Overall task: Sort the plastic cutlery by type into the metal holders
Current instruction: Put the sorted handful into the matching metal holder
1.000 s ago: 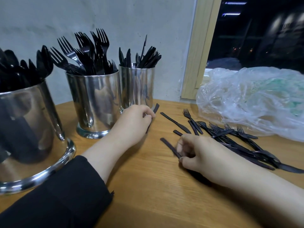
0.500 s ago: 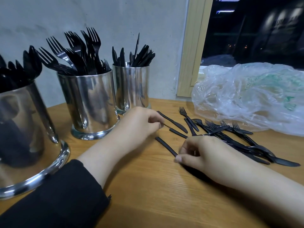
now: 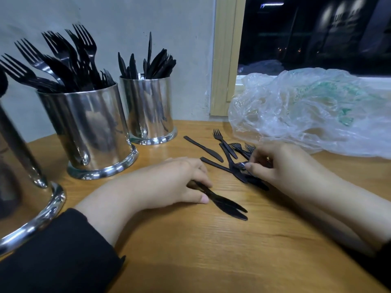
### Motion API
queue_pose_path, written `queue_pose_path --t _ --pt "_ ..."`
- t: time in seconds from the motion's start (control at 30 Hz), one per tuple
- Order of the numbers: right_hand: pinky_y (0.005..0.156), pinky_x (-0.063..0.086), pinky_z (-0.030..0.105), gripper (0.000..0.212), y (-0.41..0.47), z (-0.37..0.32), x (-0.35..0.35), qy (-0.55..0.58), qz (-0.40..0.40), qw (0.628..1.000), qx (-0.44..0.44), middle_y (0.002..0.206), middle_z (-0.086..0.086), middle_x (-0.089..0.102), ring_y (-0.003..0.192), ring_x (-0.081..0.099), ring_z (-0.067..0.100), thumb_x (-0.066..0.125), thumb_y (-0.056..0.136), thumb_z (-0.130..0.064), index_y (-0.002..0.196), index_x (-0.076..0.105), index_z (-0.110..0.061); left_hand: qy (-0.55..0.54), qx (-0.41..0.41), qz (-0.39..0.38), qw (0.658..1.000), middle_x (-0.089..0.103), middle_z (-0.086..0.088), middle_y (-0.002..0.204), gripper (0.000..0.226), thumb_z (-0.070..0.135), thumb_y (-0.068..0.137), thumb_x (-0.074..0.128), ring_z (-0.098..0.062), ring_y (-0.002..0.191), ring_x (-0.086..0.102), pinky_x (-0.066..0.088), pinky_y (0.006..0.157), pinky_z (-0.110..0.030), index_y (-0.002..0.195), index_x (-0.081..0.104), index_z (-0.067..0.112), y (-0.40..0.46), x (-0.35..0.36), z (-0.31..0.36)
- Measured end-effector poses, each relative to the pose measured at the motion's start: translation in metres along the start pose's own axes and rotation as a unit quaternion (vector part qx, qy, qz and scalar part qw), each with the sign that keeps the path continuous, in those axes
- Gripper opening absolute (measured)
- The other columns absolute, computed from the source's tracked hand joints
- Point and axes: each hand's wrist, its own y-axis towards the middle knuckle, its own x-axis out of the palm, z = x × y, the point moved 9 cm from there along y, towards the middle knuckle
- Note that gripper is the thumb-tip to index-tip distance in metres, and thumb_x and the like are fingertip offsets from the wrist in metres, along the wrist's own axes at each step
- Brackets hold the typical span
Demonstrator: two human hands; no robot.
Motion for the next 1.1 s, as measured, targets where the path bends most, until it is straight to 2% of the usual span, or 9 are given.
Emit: queue_pose_path --t 0.13,0.27,0.43,0.57,0.7,0.8,0.93,1.03,1.1 --pt "0.071 0.042 0.029 0.033 -0.002 -0.001 0.012 -0.058 -0.064 0.996 -0.001 0.088 -0.014 0.055 0.081 0.053 0.006 0.065 0.082 -0.064 0.088 0.063 -0.032 -0.029 -0.004 0.006 1.0 0.052 0.031 0.114 0.029 0.053 0.088 0.072 0.002 0.114 0.049 0.043 0.105 -0.033 0.115 0.069 0.045 0.0 -0.002 -0.005" --pt "0.074 0.043 0.028 0.032 -0.003 -0.003 0.021 -0.084 -0.089 0.993 -0.004 0.09 -0.016 0.051 0.086 0.051 0.009 0.066 0.082 -0.066 0.093 0.06 -0.036 -0.059 -0.023 0.006 0.998 0.059 0.021 0.097 0.016 0.049 0.084 0.077 -0.001 0.093 0.056 0.05 0.091 -0.035 0.093 0.068 0.039 -0.002 -0.004 -0.01" --pt "0.069 0.038 0.028 0.03 -0.005 0.001 0.014 -0.096 -0.078 0.992 0.016 0.088 -0.013 0.051 0.082 0.049 0.01 0.067 0.084 -0.061 0.091 0.061 -0.033 -0.109 -0.04 -0.029 0.993 0.063 0.016 0.092 0.022 0.059 0.08 0.075 -0.001 0.078 0.058 0.053 0.079 -0.032 0.092 0.068 0.042 -0.007 0.0 -0.012" --pt "0.058 0.034 0.02 0.027 -0.009 0.008 0.016 -0.105 -0.099 0.989 0.033 0.084 -0.013 0.055 0.074 0.049 0.001 0.068 0.084 -0.059 0.086 0.06 -0.033 -0.097 -0.053 -0.035 0.993 0.064 0.019 0.09 0.016 0.055 0.083 0.075 0.002 0.074 0.057 0.051 0.074 -0.027 0.09 0.068 0.043 -0.009 0.0 -0.015" --pt "0.064 0.041 0.025 0.023 -0.01 0.013 0.018 -0.08 -0.132 0.986 0.064 0.085 -0.012 0.06 0.079 0.057 0.006 0.069 0.087 -0.053 0.089 0.063 -0.031 -0.079 -0.069 -0.056 0.993 0.062 0.016 0.088 0.02 0.055 0.081 0.077 0.003 0.069 0.054 0.044 0.066 -0.02 0.089 0.068 0.039 -0.01 0.002 -0.016" --pt "0.066 0.046 0.028 0.02 -0.011 0.014 0.02 -0.056 -0.155 0.984 0.074 0.082 -0.01 0.063 0.076 0.06 0.007 0.069 0.087 -0.051 0.086 0.063 -0.032 -0.048 -0.077 -0.076 0.993 0.061 0.016 0.095 0.02 0.056 0.083 0.075 -0.001 0.08 0.057 0.047 0.072 -0.021 0.088 0.067 0.038 -0.012 0.004 -0.013" --pt "0.062 0.047 0.025 0.013 -0.012 0.012 0.022 -0.053 -0.145 0.985 0.071 0.076 -0.008 0.066 0.068 0.061 0.007 0.069 0.086 -0.041 0.08 0.066 -0.03 -0.044 -0.08 -0.086 0.992 0.061 0.016 0.1 0.025 0.063 0.084 0.068 -0.006 0.09 0.059 0.053 0.085 -0.03 0.09 0.067 0.039 -0.015 0.004 -0.01" --pt "0.061 0.043 0.027 0.022 -0.011 0.012 0.021 -0.051 -0.126 0.988 0.07 0.079 -0.009 0.064 0.072 0.059 0.006 0.072 0.082 -0.049 0.083 0.062 -0.03 -0.059 -0.088 -0.101 0.989 0.059 0.016 0.101 0.036 0.069 0.073 0.073 -0.006 0.09 0.058 0.052 0.084 -0.029 0.094 0.065 0.041 -0.019 0.004 -0.009" --pt "0.06 0.038 0.026 0.028 -0.01 0.012 0.02 -0.053 -0.125 0.988 0.07 0.082 -0.011 0.059 0.073 0.056 0.003 0.073 0.081 -0.055 0.088 0.059 -0.031 -0.038 -0.082 -0.108 0.99 0.056 0.017 0.102 0.034 0.066 0.073 0.076 -0.005 0.091 0.055 0.051 0.084 -0.028 0.093 0.064 0.041 -0.019 0.005 -0.006"
